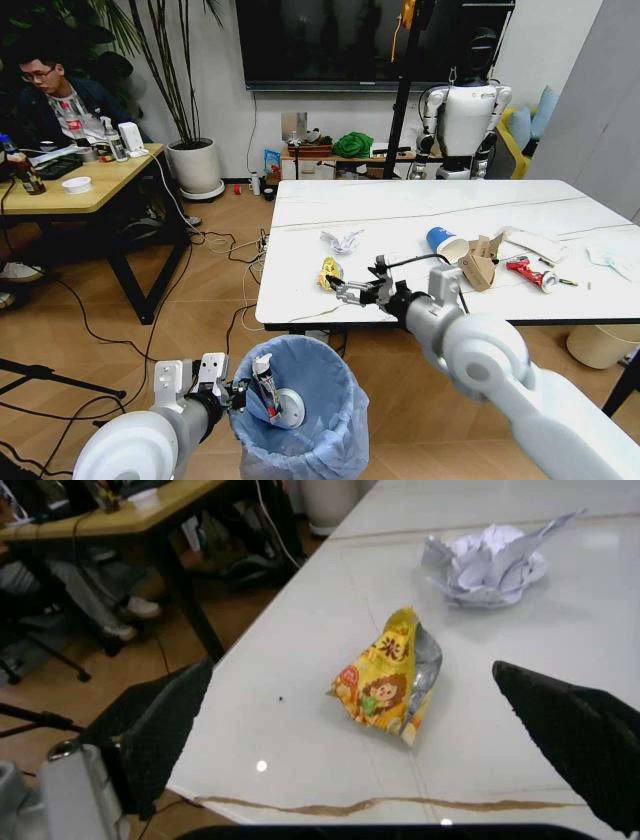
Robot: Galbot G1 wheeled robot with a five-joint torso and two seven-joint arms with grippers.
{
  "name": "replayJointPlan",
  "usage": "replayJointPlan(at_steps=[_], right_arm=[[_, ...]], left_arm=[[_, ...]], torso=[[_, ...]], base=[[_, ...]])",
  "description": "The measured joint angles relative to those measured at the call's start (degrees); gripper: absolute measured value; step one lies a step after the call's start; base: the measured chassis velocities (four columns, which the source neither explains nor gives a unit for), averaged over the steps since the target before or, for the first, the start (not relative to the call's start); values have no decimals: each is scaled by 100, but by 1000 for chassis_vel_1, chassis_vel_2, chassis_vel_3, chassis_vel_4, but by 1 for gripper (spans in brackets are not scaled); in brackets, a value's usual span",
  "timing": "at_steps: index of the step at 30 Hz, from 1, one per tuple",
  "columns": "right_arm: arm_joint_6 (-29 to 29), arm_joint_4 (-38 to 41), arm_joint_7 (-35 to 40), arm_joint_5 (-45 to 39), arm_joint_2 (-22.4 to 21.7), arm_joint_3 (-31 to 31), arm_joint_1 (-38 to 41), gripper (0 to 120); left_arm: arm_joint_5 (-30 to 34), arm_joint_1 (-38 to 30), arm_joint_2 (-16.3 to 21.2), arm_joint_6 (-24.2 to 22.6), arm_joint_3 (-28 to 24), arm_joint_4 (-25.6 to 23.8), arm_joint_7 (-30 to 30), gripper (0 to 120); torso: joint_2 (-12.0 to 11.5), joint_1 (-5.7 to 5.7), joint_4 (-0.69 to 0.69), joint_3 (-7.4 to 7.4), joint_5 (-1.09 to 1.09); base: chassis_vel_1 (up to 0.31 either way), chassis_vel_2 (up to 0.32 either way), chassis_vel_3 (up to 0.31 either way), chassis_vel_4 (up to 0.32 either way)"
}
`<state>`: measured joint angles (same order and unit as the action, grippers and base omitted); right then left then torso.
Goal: Pick up the trash bin and place the trash from the table into it.
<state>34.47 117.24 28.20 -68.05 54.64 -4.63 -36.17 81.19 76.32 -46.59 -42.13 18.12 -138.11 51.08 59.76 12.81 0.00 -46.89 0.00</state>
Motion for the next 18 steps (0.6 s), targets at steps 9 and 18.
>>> replayJointPlan(at_steps=[9,18], right_arm=[[56,-1362,588,-372,868,-619,743,100],[94,-2252,794,-388,1412,-699,995,84]], left_arm=[[2,23,-8,0,76,-40,-15,0],[-133,155,-83,0,142,-74,-154,0]], torso=[[0,0,0,0,0],[0,0,1,0,0]], base=[[0,0,0,0],[0,0,0,0]])
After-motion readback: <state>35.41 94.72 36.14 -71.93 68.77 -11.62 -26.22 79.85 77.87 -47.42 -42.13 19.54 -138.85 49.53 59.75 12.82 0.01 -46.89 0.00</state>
